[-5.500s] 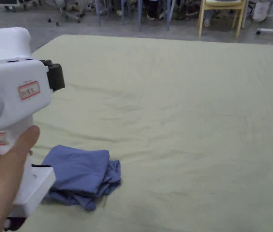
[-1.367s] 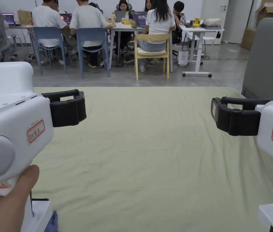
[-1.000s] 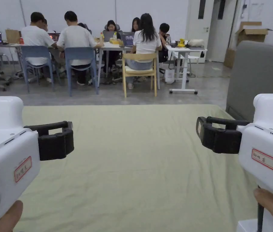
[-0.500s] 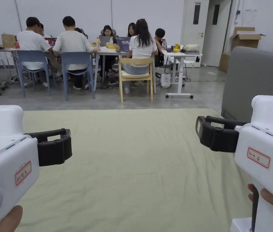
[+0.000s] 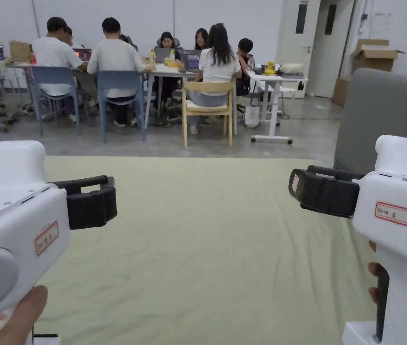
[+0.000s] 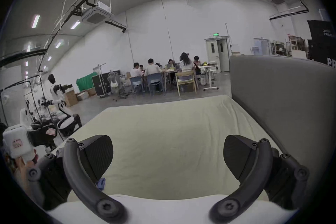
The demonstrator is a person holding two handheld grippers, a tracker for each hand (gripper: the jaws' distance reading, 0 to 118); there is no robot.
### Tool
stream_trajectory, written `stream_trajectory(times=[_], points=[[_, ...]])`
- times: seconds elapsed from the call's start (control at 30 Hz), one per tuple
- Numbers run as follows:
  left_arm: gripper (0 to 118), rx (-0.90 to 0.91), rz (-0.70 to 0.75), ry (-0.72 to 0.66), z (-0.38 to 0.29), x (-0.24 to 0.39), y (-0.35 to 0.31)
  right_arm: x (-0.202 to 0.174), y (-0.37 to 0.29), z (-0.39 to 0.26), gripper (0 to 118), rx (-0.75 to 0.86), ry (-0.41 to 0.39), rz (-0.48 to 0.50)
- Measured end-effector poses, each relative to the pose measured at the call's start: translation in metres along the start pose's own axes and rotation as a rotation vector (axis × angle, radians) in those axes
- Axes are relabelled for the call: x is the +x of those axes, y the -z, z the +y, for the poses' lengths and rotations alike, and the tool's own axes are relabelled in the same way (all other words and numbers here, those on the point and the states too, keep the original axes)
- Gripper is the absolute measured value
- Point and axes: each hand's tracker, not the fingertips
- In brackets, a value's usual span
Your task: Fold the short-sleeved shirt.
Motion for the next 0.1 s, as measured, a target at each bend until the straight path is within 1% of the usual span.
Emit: stream_trajectory(times=[0.03, 0.1], points=[[118, 0.001, 0.002, 0.002, -0.0001, 0.0006, -0.0002, 0.0004, -0.0002, 0.0002, 118, 0.01, 0.007, 0.004], [118, 0.008, 0.002, 0.003, 0.0002, 0.0008, -0.0003, -0.0006, -0.0009, 0.0009, 118, -0.003, 0.021, -0.086]])
